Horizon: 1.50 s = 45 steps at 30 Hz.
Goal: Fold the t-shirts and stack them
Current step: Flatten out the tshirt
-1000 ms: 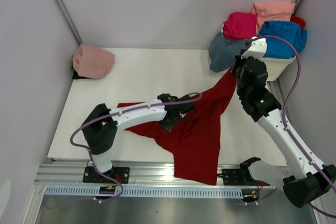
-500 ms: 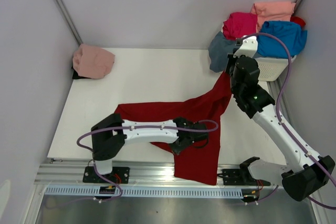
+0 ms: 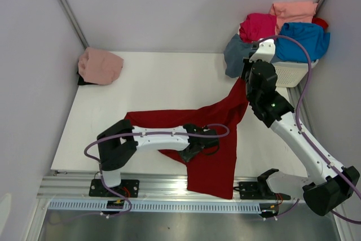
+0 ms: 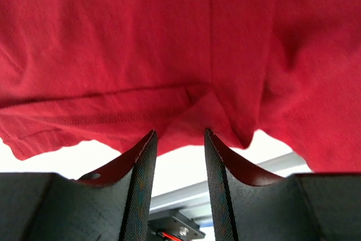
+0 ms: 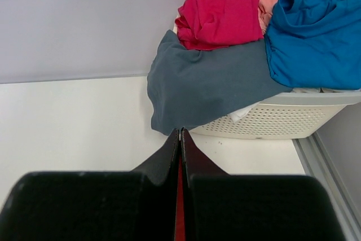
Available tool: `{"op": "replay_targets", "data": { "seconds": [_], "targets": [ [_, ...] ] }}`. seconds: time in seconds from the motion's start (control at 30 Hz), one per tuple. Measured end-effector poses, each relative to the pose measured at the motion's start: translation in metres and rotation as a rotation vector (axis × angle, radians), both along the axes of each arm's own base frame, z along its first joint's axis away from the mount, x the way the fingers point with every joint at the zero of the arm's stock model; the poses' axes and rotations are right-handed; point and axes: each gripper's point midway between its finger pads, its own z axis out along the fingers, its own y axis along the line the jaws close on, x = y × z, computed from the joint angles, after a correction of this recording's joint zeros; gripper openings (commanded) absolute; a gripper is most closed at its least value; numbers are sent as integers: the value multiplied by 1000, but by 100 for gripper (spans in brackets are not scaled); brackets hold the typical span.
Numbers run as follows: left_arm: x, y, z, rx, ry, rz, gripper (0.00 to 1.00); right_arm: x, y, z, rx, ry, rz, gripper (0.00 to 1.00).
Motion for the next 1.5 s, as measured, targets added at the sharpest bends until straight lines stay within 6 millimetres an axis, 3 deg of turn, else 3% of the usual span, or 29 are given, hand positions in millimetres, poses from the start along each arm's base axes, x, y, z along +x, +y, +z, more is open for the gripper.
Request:
{"op": "replay_targets", "data": {
  "seconds": [0.2,0.4,0.73,1.0,1.27,1.5],
  "targets": [
    [12,0,-14,23,7,10,39,-1,3,0,-1,1,6,0],
    [14,-14,-10,-26,16,7,39,-2,5,0,-1,0,5,0],
    [-4,-34,-8,-123,128,-38,37,-5,3,2,0,-4,-3,0],
    [-10,-37,-8,-139,161,-43,36,-6,3,4,2,-8,-1,0],
    [-1,-42,-4,-143,124,-41,36,-7,4,4,2,-8,3,0],
    [8,-36,-18,-81,93,-20,32,-7,5,4,-2,-9,4,0]
  ]
}}
